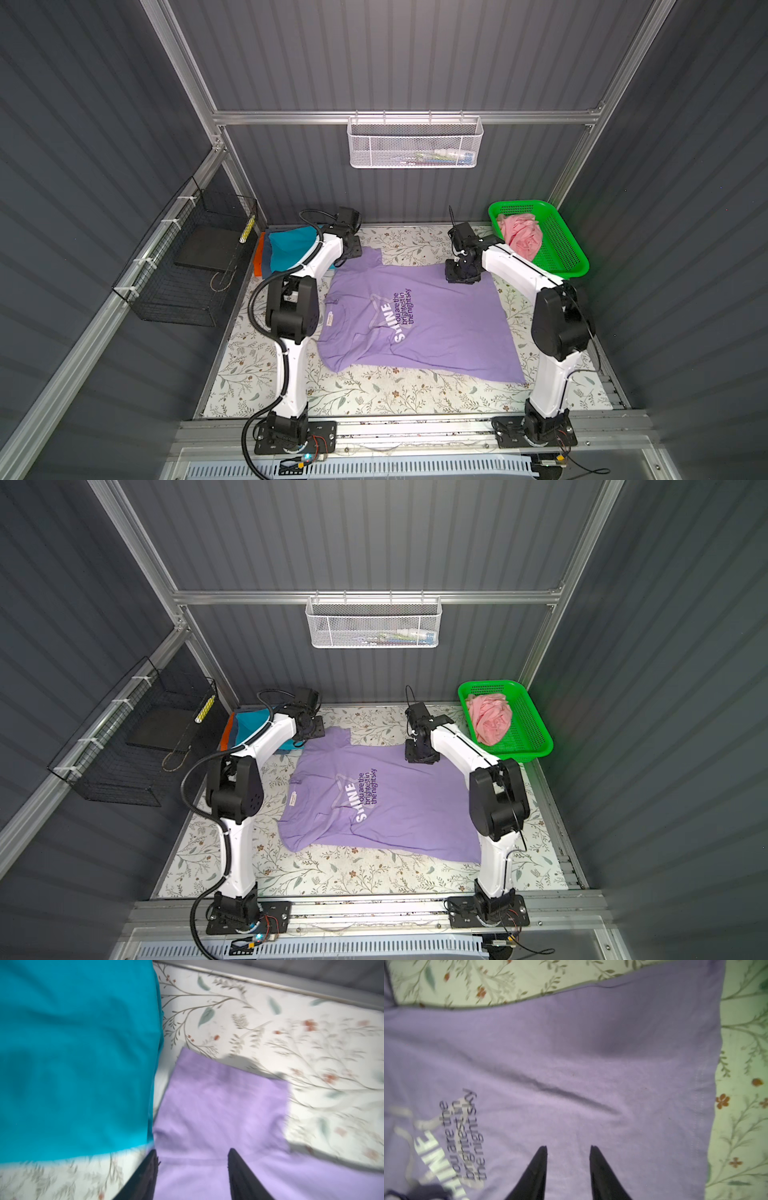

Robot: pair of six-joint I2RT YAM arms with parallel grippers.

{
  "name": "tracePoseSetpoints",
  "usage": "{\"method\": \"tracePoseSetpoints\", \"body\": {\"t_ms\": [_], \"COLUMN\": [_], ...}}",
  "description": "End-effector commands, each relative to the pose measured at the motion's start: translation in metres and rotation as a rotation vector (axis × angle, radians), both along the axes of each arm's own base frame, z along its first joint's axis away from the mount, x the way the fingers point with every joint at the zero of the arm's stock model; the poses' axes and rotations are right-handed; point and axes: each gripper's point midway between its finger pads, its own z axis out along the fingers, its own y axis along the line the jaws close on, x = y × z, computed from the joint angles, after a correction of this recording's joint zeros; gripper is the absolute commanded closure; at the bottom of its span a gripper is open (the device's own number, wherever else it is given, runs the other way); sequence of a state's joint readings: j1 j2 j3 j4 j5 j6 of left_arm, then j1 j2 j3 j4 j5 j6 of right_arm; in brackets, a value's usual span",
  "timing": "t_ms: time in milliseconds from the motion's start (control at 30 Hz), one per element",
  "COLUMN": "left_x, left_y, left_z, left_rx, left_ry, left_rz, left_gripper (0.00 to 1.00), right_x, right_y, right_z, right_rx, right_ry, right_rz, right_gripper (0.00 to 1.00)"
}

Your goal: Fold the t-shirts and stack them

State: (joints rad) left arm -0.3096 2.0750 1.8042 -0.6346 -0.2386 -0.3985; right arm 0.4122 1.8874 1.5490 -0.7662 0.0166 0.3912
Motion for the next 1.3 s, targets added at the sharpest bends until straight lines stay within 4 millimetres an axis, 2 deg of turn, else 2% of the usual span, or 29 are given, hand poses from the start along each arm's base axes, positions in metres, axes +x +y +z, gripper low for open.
{"method": "tracePoseSetpoints", "body": {"t_ms": [0,67,200,267,333,400,467,600,767,833,867,933,1000,1133,1200,1267], "left_x": [-0.04,-0.064,-0.109,-0.122,-0.129,-0.132,-0.132,-0.133,-0.133,-0.132,-0.132,-0.131,-0.129,-0.126,-0.125,-0.123], "left_y": [-0.016,-0.013,-0.001,0.004,0.008,0.011,0.011,0.019,0.023,0.024,0.025,0.025,0.025,0.024,0.024,0.024], "left_z": [-0.003,-0.018,-0.06,-0.069,-0.078,-0.089,-0.1,-0.119,-0.126,-0.127,-0.129,-0.13,-0.131,-0.131,-0.133,-0.133], "left_rx": [-0.067,-0.055,-0.033,-0.03,-0.023,-0.013,-0.005,0.002,0.007,0.009,0.011,0.01,0.007,0.007,0.012,0.012], "left_ry": [0.037,0.092,0.21,0.228,0.237,0.256,0.283,0.332,0.347,0.349,0.353,0.353,0.354,0.349,0.354,0.356], "left_rz": [-0.028,-0.023,-0.002,0.005,0.009,0.012,0.007,0.034,0.04,0.041,0.042,0.042,0.045,0.044,0.043,0.043], "left_gripper": [0.55,0.59,0.66,0.66,0.64,0.63,0.64,0.68,0.68,0.68,0.68,0.68,0.68,0.68,0.68,0.68], "right_x": [-0.024,-0.042,-0.085,-0.105,-0.121,-0.127,-0.127,-0.124,-0.131,-0.142,-0.146,-0.154,-0.163,-0.187,-0.206,-0.217], "right_y": [0.055,0.084,0.14,0.166,0.188,0.207,0.22,0.242,0.261,0.269,0.272,0.274,0.271,0.26,0.254,0.248], "right_z": [0.016,0.019,0.011,0.006,0.001,-0.001,-0.006,-0.022,-0.041,-0.042,-0.042,-0.038,-0.03,-0.009,0.0,0.002], "right_rx": [0.114,0.12,0.182,0.223,0.238,0.261,0.288,0.327,0.363,0.406,0.415,0.42,0.419,0.414,0.4,0.363], "right_ry": [-0.064,-0.106,-0.112,-0.111,-0.128,-0.169,-0.174,-0.132,-0.071,-0.046,-0.042,-0.042,-0.058,-0.089,-0.091,-0.111], "right_rz": [0.176,0.291,0.479,0.557,0.625,0.666,0.685,0.718,0.758,0.789,0.8,0.821,0.836,0.871,0.907,0.924], "right_gripper": [0.84,0.86,0.86,0.77,0.54,0.46,0.44,0.42,0.42,0.48,0.59,0.88,0.99,1.0,1.0,1.0]}}
